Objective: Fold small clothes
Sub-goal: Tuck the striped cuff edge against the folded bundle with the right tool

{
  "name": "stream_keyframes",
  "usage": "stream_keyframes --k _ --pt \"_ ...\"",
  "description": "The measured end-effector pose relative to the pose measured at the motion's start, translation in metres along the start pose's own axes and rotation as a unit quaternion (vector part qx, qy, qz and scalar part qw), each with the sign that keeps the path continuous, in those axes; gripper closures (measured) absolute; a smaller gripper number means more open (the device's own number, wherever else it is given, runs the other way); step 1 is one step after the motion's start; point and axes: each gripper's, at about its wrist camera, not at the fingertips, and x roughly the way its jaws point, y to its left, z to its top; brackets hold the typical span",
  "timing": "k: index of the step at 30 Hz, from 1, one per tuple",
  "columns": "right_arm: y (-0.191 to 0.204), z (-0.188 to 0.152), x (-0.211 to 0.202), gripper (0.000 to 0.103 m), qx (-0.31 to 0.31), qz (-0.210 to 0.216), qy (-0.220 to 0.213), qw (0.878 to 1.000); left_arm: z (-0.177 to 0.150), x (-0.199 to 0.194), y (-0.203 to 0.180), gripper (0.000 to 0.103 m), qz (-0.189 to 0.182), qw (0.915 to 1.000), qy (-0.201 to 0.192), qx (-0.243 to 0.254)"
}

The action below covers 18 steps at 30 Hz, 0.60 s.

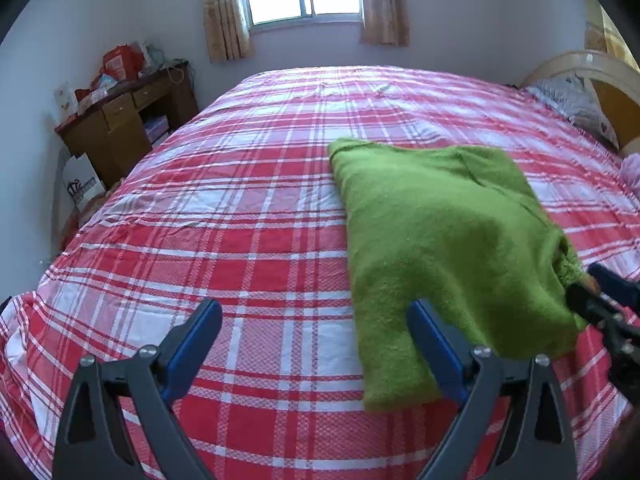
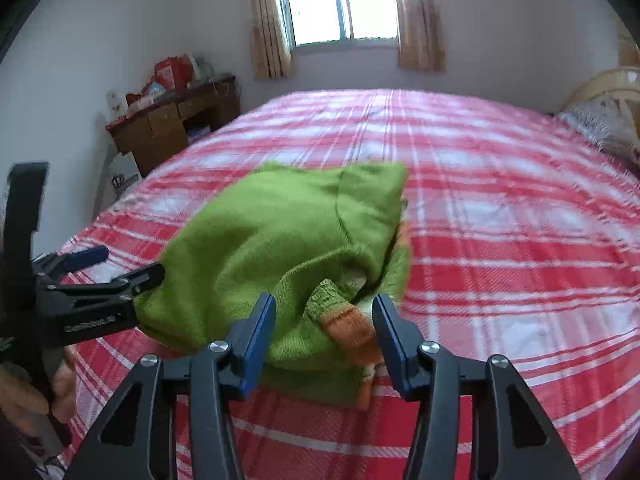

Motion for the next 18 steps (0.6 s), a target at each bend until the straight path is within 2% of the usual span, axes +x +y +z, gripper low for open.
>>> stream_keyframes --k 2,3,6,11,18 --pt "-0.001 -0.007 0.013 0.076 -0.007 -0.002 0.024 1.000 -0.001 0.000 -0.002 0.006 0.003 1.0000 -0.002 0.006" --pt "-0.002 -0.011 0.018 0.091 -0.005 -0.003 0.038 0.999 -0.001 0.000 -0.002 0.006 0.007 0.9999 -0.005 0.010" --pt "-0.004 -0.022 0.017 0.093 0.004 0.005 0.042 0.999 0.000 0.000 -0.005 0.006 0.014 0.9997 -0.008 0.020" --pt "-0.011 -0.034 0.006 0.095 0.051 0.043 0.051 0.996 0.000 0.002 -0.004 0.006 0.011 0.9998 -0.004 0.016" --pt "-0.021 -0.046 0.000 0.096 0.067 0.044 0.048 0.996 0.000 0.000 0.004 0.006 0.014 0.9998 -0.003 0.014"
